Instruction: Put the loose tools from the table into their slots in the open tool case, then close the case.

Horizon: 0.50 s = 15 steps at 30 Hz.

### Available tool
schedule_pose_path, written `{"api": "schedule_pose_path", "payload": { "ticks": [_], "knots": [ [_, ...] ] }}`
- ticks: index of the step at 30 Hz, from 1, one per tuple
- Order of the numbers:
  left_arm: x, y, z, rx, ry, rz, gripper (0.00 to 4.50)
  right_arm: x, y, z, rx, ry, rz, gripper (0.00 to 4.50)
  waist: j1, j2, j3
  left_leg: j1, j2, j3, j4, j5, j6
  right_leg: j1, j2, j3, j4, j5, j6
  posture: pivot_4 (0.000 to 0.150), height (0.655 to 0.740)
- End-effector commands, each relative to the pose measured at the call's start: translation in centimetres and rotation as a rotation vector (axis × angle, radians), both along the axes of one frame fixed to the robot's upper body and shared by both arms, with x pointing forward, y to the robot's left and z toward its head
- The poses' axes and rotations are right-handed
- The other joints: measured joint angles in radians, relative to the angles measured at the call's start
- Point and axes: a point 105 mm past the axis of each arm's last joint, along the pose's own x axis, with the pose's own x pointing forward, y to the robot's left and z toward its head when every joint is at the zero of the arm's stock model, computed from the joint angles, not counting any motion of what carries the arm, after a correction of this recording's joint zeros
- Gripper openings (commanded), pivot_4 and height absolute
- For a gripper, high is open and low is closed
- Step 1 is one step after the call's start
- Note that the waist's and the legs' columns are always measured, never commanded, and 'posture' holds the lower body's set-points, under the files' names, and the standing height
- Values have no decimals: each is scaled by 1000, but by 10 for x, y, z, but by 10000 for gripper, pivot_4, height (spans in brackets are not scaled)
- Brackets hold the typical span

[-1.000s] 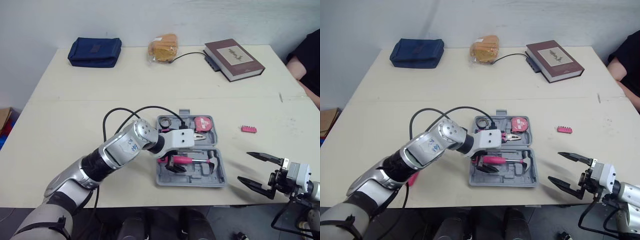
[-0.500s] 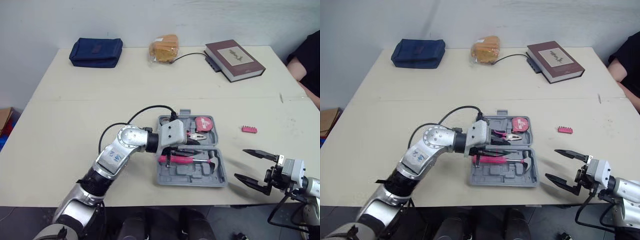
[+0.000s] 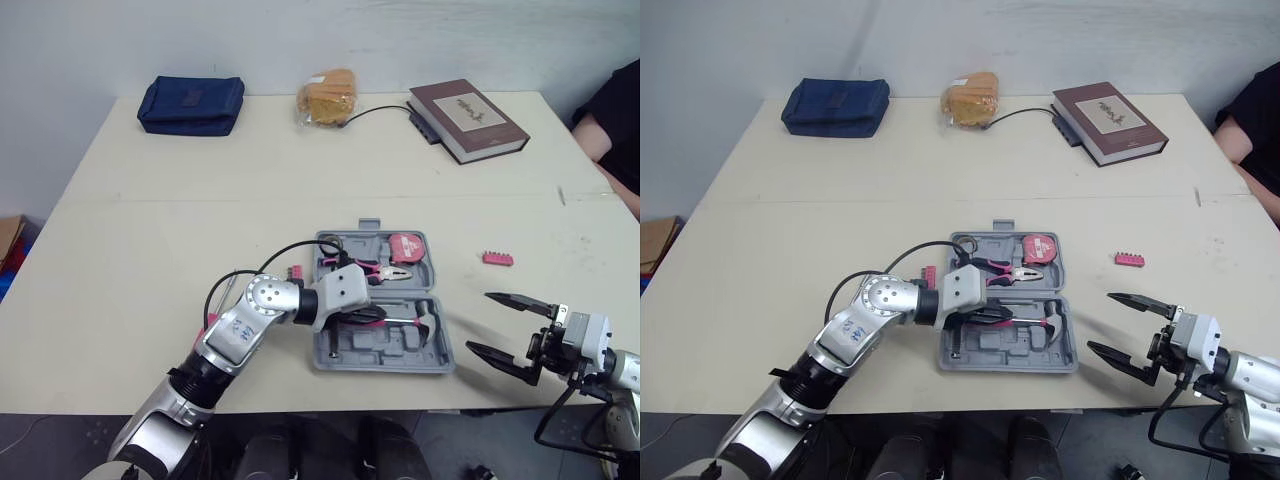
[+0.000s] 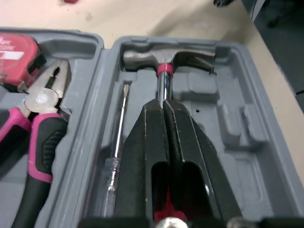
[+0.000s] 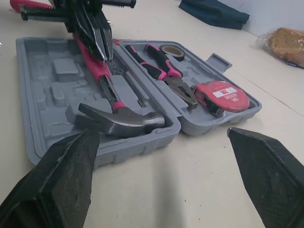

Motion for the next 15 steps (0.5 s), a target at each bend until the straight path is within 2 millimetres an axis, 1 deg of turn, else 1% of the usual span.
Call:
{"api": "schedule_pose_path", "payload": {
  "ticks": [1,4,6,10,13,15],
  "knots": [
    [-6,-1,-6,22,11,-10,268,-1,3,6,-10,-24,7,45000,0,0,0,0,0,0,0,0,0,0,0,0,0,0,0,1500,7400],
    [4,3,-17,63,41,73,268,0,4,7,-11,-25,8,45000,0,0,0,0,0,0,0,0,0,0,0,0,0,0,0,1500,7400],
    [8,5,-20,74,53,109,268,0,4,8,-11,-25,8,45000,0,1,0,1,0,0,0,0,0,1,0,0,0,0,0,1500,7400],
    [6,7,-26,113,78,111,268,0,5,8,-9,-25,7,45000,0,1,-1,1,0,0,0,0,0,1,-1,0,0,0,0,1500,7400],
    [6,12,-37,188,77,119,268,0,6,8,-9,-25,7,45000,0,1,-1,1,0,0,0,0,0,1,-1,0,0,0,0,1500,7400],
    [4,11,-40,198,109,122,268,0,6,9,-10,-25,8,45000,0,1,-2,1,0,0,0,0,0,1,0,0,0,0,0,1500,7400]
  ]
}}
